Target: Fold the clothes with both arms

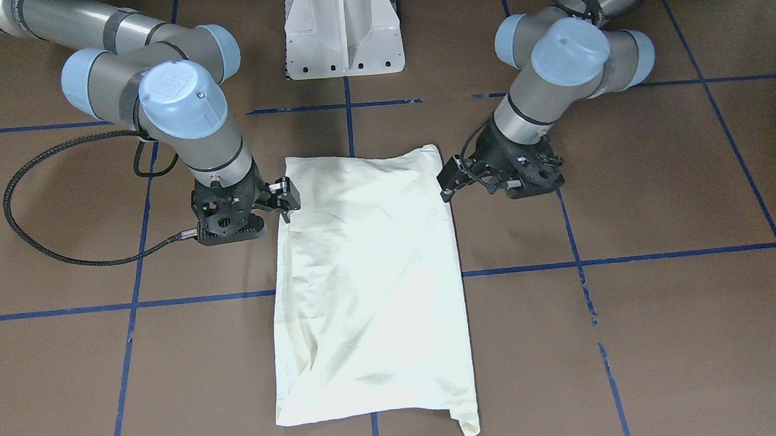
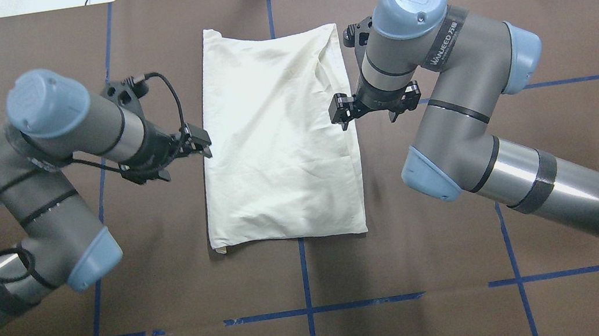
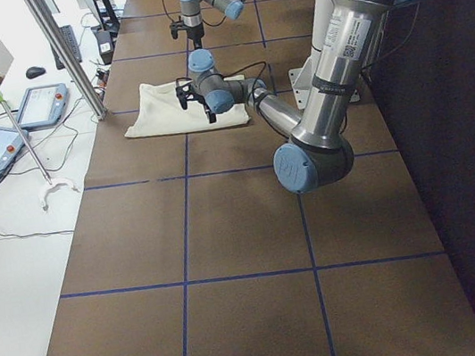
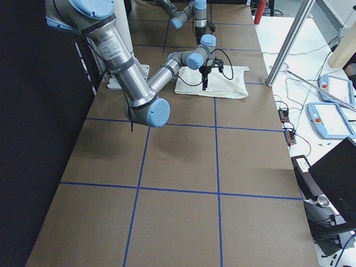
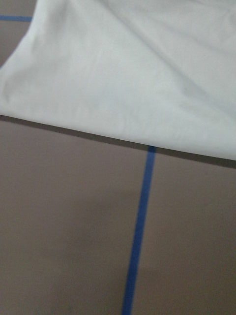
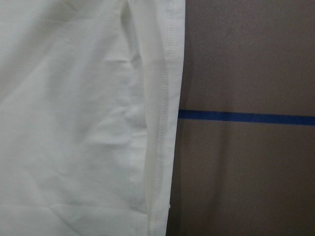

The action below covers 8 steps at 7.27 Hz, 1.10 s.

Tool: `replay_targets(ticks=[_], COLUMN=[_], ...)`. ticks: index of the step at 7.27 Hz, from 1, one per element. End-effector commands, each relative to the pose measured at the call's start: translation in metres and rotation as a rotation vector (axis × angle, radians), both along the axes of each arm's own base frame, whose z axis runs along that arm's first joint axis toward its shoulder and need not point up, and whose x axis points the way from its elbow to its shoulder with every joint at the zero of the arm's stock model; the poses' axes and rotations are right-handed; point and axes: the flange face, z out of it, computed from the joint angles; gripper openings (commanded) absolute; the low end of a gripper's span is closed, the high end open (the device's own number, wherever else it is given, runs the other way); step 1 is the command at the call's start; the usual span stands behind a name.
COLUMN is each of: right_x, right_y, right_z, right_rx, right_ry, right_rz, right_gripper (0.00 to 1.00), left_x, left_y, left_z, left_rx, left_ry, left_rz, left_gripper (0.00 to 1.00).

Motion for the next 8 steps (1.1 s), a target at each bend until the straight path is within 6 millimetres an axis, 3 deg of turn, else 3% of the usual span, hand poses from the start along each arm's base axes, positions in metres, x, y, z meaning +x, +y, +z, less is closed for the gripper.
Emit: replay_targets(ticks=[1,2,3,8], right_x=[0.010,0.011,0.010,0.009], right_y=[0.010,0.011,0.010,0.009], right_z=[-0.011,-0.012,-0.012,-0.010], right_rx=[-0.010,-0.014,-0.014,-0.015], right_ry=[-0.040,-0.044,-0.044,-0.041], right_rz=[0.000,-0.003,-0.003,-0.002], right_gripper=[1.00,1.00,1.00,1.00], left_x=[0.064,0.076,0.079,0.079], left_y=[0.088,0.104,0.106,0.094], left_z=[-0.003,-0.004,0.001,0.015], left_rx=[-0.143,-0.136,-0.139,-0.128], left_ry=[-0.085,-0.115,-0.124,-0.159], left_rz=[-0.060,-0.057,-0.053,-0.101], left_gripper=[0.95,0.93,0.93,0.83])
